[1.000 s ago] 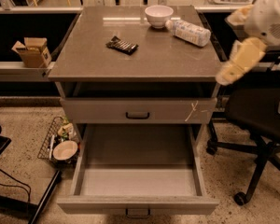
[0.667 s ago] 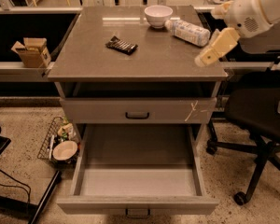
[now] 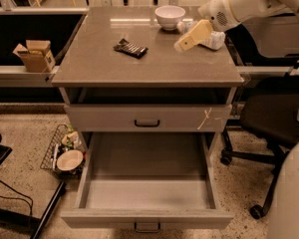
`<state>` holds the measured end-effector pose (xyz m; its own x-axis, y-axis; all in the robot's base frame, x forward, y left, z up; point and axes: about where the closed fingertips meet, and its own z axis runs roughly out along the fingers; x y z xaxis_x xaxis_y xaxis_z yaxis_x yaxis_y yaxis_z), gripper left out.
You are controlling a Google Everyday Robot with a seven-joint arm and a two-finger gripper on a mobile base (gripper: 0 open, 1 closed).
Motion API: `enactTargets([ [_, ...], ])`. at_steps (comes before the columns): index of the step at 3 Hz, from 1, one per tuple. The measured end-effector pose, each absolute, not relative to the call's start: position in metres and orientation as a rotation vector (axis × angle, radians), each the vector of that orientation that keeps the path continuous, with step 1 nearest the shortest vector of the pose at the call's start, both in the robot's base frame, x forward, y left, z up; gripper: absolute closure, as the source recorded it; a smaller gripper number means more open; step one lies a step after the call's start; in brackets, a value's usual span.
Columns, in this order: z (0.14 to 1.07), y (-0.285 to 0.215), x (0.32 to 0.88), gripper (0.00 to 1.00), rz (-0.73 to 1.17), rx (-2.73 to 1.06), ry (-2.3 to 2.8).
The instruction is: Place rxbar chocolate into middle drawer
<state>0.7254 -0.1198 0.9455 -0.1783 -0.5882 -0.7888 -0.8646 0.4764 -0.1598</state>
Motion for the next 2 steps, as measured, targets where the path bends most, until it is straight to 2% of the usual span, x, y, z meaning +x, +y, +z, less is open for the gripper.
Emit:
enactTargets([
  [2,0.925,-0.099,0.74,0.0,0.431,-1.244,1.917],
])
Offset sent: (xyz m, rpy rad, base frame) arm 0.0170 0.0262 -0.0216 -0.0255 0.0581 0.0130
